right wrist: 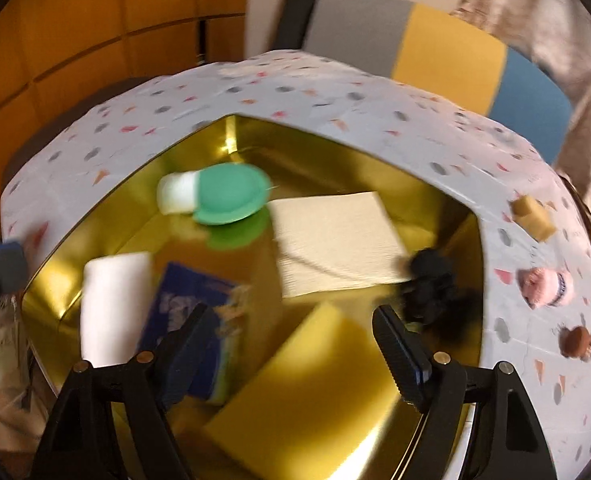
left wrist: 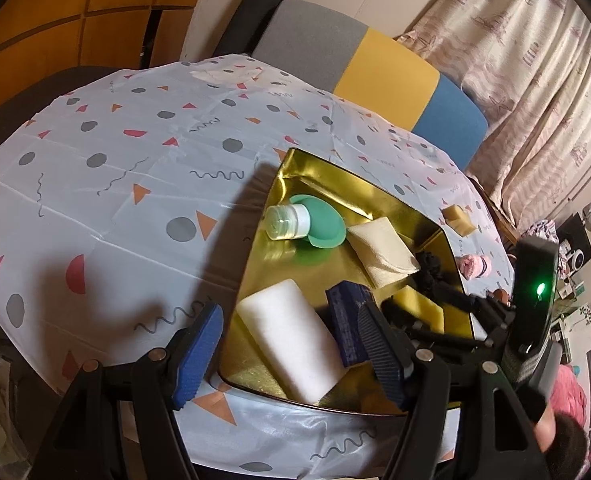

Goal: Organize rigid objects
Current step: 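Carry the tissue pack into the gold tray and open the right gripper, then move the right tool to the brown egg-shaped sponge and grasp it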

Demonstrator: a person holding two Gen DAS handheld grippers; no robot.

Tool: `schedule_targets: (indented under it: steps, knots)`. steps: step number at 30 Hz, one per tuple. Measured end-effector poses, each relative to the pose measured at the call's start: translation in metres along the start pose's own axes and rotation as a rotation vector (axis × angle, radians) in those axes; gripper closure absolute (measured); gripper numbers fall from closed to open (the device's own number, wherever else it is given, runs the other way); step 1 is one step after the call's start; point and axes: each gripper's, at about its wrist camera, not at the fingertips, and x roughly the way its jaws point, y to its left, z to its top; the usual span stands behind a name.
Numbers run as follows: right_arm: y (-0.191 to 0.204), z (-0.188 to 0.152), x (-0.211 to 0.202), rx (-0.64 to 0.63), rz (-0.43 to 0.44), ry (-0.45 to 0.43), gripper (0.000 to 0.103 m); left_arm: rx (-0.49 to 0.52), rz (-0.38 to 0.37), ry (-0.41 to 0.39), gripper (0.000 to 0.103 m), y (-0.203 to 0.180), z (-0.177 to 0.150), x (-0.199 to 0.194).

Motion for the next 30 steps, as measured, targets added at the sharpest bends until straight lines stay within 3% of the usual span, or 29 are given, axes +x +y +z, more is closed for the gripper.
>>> schedule_targets:
  steps: [3,10,19,30]
  knots:
    - [-0.020,-0.001,-0.016,0.107,0.107,-0.024,0.022,0.020,0.003,0.004,0.032,-0.006,0.000,0.002]
    - [-0.058,-0.023,-0.047,0.206,0.107,-0.077,0.021,0.073,-0.029,0.044,0.032,-0.031,-0.003,0.013]
    - [-0.138,-0.071,-0.056,0.381,0.016,-0.068,0.019,0.210,-0.118,0.115,0.032,-0.093,-0.014,0.026]
    - [-0.266,-0.158,-0.058,0.625,-0.127,-0.027,0.019,0.397,-0.241,0.211,0.032,-0.181,-0.041,0.049]
